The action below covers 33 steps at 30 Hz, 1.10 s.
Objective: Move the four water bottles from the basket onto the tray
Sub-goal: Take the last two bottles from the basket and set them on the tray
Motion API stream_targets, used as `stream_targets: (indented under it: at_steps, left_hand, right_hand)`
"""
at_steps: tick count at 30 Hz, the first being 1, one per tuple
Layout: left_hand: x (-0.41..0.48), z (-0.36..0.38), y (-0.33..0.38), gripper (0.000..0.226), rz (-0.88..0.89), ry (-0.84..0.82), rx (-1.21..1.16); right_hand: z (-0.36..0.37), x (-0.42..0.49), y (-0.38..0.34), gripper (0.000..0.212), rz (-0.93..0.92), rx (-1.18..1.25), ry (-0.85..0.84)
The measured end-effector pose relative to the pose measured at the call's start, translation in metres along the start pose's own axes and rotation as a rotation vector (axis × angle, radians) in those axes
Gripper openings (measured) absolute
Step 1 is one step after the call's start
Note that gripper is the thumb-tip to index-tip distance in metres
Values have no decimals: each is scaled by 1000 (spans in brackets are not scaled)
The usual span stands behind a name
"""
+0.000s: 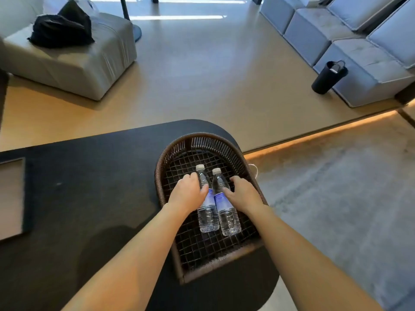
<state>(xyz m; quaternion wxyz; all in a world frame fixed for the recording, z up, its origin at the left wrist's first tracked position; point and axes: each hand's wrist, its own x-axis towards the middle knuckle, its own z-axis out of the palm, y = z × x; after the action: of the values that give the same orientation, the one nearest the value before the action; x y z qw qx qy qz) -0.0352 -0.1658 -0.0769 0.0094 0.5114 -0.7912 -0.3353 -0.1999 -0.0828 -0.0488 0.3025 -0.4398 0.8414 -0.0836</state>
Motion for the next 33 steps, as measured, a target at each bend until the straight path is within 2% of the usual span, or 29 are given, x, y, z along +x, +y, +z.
stream_targets:
  at_steps: [4,11,17,21,25,30,33]
  left_hand:
    - [29,12,-2,51,-93,-50,-53]
    - [51,23,-1,61,-195,-56,2]
    - [57,22,-1,48,-285,-73,-166]
    - [44,19,-1,39,-235,-8,-337]
    - [18,11,-2,31,-131,60,-457]
    - [-23,5,-4,39,43,114,-483]
    - [-45,3,-4,51,94,130,-520]
  right_hand:
    - [10,34,1,43,28,46,-67]
    - [15,60,6,39,39,118,-172]
    - [14,60,8,42,59,197,-221]
    - [12,52,9,28,54,272,-205]
    - [5,33,14,48,38,307,-164]
    - [1,-1,22,49,-36,338,-78]
    - [8,-24,26,62,-135,357,3]
